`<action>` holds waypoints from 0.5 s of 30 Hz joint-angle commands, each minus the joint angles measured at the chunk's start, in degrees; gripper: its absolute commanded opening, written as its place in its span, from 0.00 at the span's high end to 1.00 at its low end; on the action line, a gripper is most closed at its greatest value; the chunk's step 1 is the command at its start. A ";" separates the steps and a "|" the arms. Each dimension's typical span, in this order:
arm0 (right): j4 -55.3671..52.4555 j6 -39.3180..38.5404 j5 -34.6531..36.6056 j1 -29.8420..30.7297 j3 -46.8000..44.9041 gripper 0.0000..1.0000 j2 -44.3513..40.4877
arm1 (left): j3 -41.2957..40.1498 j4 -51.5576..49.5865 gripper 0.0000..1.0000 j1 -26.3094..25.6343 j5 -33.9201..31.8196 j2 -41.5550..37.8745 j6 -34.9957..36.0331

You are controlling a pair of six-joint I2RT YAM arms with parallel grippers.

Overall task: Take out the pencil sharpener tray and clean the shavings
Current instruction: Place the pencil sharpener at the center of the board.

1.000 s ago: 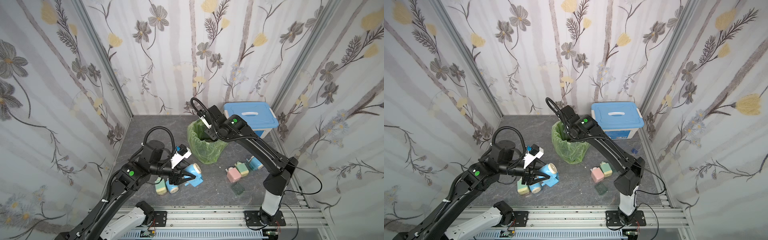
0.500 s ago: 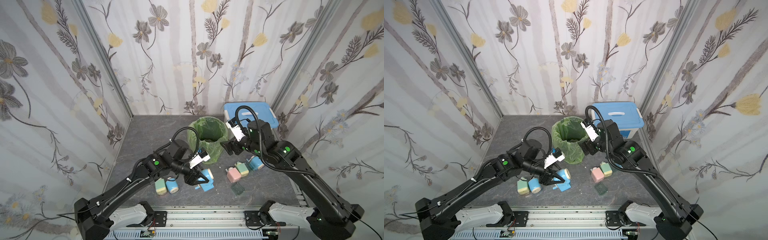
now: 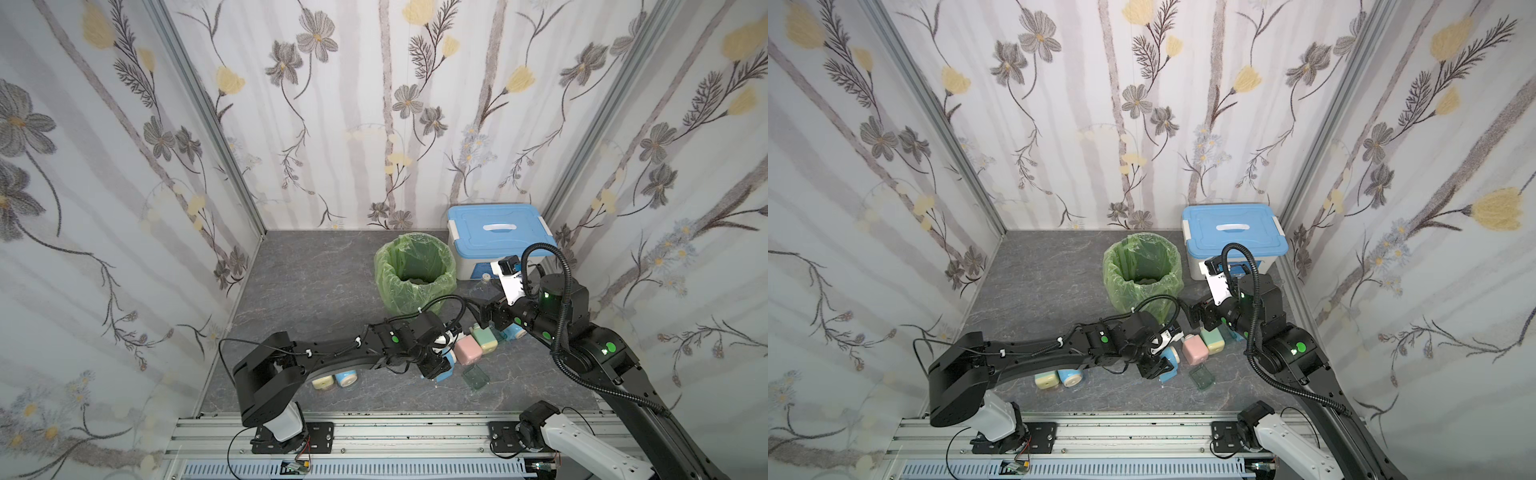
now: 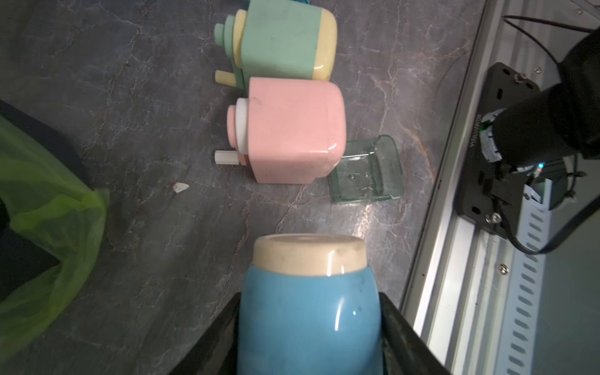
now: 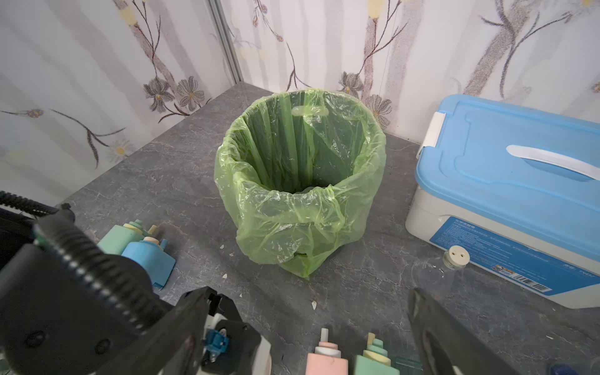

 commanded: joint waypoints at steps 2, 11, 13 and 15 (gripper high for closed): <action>3.43 1.68 -0.94 -0.52 -1.59 0.04 -2.26 | 2.60 4.21 0.51 -0.71 -6.77 4.52 -1.85; 2.47 1.42 -0.25 -1.26 -2.26 0.02 -4.54 | 4.22 5.50 0.46 -1.85 -7.37 10.02 -2.00; 2.62 1.16 -0.14 -1.29 -2.26 0.00 -4.80 | 4.82 5.10 0.40 -1.78 -6.24 10.38 -2.02; 2.95 1.04 -0.18 -1.41 -2.35 0.00 -5.07 | 5.33 4.35 0.33 -1.84 -5.71 10.65 -2.05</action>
